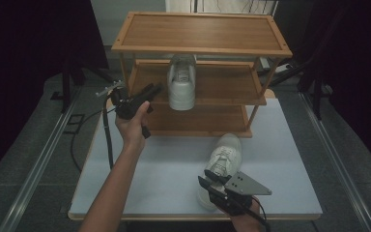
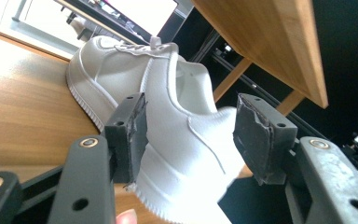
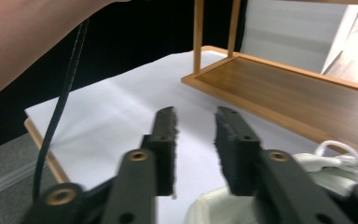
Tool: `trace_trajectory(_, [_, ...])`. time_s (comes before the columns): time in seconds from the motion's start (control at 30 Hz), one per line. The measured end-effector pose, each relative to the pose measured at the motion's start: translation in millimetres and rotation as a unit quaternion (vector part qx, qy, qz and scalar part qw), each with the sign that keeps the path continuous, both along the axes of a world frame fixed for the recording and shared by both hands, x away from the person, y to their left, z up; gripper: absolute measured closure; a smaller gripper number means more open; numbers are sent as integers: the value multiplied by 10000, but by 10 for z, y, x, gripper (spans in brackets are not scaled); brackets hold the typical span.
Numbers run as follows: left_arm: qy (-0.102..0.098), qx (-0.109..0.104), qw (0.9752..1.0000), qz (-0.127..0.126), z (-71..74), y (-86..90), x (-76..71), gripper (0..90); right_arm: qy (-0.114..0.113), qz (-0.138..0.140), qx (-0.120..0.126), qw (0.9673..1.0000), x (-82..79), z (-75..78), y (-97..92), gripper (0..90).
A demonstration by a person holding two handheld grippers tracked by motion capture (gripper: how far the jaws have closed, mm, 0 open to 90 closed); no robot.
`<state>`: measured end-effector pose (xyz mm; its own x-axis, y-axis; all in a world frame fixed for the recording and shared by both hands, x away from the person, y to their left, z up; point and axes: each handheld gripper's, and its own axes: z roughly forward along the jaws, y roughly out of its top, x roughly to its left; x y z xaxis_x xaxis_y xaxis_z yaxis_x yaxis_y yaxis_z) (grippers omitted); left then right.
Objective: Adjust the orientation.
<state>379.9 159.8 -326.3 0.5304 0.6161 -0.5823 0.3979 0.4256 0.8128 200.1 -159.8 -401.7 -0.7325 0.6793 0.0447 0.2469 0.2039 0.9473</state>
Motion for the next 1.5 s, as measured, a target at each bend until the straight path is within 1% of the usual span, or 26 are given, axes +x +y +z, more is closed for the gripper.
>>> trace_trajectory(0.03, [0, 0, 10000, 0, 0, 0, 0, 425, 0, 0, 0, 10000, 0, 0, 0, 730])
trace_trajectory(0.07, [-65, 185, 9998, -20, 14, 20, -66, 420, 60, 75, -39, 9999, -20, -4, 30, 793])
trace_trajectory(0.1, [-65, 185, 9998, -20, 14, 20, -66, 419, 76, 136, -90, 9998, -45, -9, 49, 814])
trace_trajectory(0.13, [-88, 304, 9995, -60, 16, 33, -131, 418, 73, 168, -158, 9997, -73, -22, 66, 836])
trace_trajectory(0.2, [-105, 372, 9992, -95, 0, 39, -191, 417, 87, 198, -315, 9993, -130, -71, 108, 861])
trace_trajectory(0.37, [-181, 428, 9989, -101, -83, 97, -400, 411, 70, 233, -885, 9958, -226, -240, 219, 898])
trace_trajectory(0.47, [-216, 528, 9982, -202, -186, 133, -577, 398, -34, 23, -1343, 9909, -228, -344, 243, 899])
trace_trajectory(0.5, [-216, 528, 9982, -202, -186, 133, -577, 397, -34, 23, -1343, 9909, -228, -344, 243, 899])
trace_trajectory(0.53, [-142, 508, 9981, -311, -306, 155, -676, 395, -37, -36, -1265, 9920, -209, -409, 183, 900])
trace_trajectory(0.57, [-83, 473, 9982, -372, -375, 173, -717, 390, 32, -8, -1186, 9929, -210, -407, 156, 900])
trace_trajectory(0.63, [-8, 460, 9983, -358, -504, 208, -789, 389, 0, -19, -1221, 9925, -233, -407, 131, 900])
trace_trajectory(0.77, [236, 649, 9969, -366, -838, 285, -918, 398, 218, -41, -1036, 9944, -305, -419, -13, 900])
trace_trajectory(0.8, [236, 649, 9969, -366, -838, 285, -918, 398, 218, -41, -1036, 9944, -305, -419, -13, 900])
trace_trajectory(0.87, [420, 681, 9959, -430, -1036, 353, -964, 399, 244, -125, -974, 9949, -381, -425, -166, 900])
trace_trajectory(0.9, [420, 681, 9959, -430, -1036, 353, -964, 401, 266, -168, -951, 9950, -399, -425, -217, 900])
trace_trajectory(0.93, [604, 649, 9952, -423, -1158, 408, -981, 407, 308, -201, -882, 9954, -412, -426, -280, 900])
trace_trajectory(0.97, [663, 689, 9945, -429, -1211, 447, -1005, 406, 345, -226, -839, 9956, -420, -427, -317, 900])
trace_trajectory(1.0, [663, 689, 9945, -429, -1211, 447, -1005, 408, 345, -226, -839, 9956, -420, -427, -317, 900])
trace_trajectory(1.07, [719, 791, 9937, -349, -1296, 536, -1064, 409, 383, -317, -756, 9959, -466, -435, -476, 900])
trace_trajectory(1.1, [719, 791, 9937, -349, -1296, 536, -1064, 409, 383, -317, -756, 9959, -466, -435, -476, 900])
trace_trajectory(1.13, [748, 801, 9935, -306, -1327, 579, -1076, 407, 426, -369, -753, 9956, -486, -433, -561, 900])
trace_trajectory(1.23, [783, 785, 9934, -289, -1345, 608, -1076, 406, 463, -421, -745, 9953, -497, -425, -621, 900])
trace_trajectory(1.27, [804, 856, 9928, -227, -1355, 619, -1073, 406, 485, -474, -752, 9949, -505, -416, -663, 900])
trace_trajectory(1.33, [817, 867, 9926, -216, -1361, 622, -1070, 406, 513, -525, -731, 9946, -506, -411, -688, 900])
trace_trajectory(1.4, [854, 838, 9926, -229, -1379, 627, -1063, 406, 651, -543, -466, 9953, -497, -389, -773, 867])
trace_trajectory(1.5, [835, 809, 9929, -247, -1377, 611, -1058, 406, 575, -453, -148, 9972, -479, -302, -792, 793])
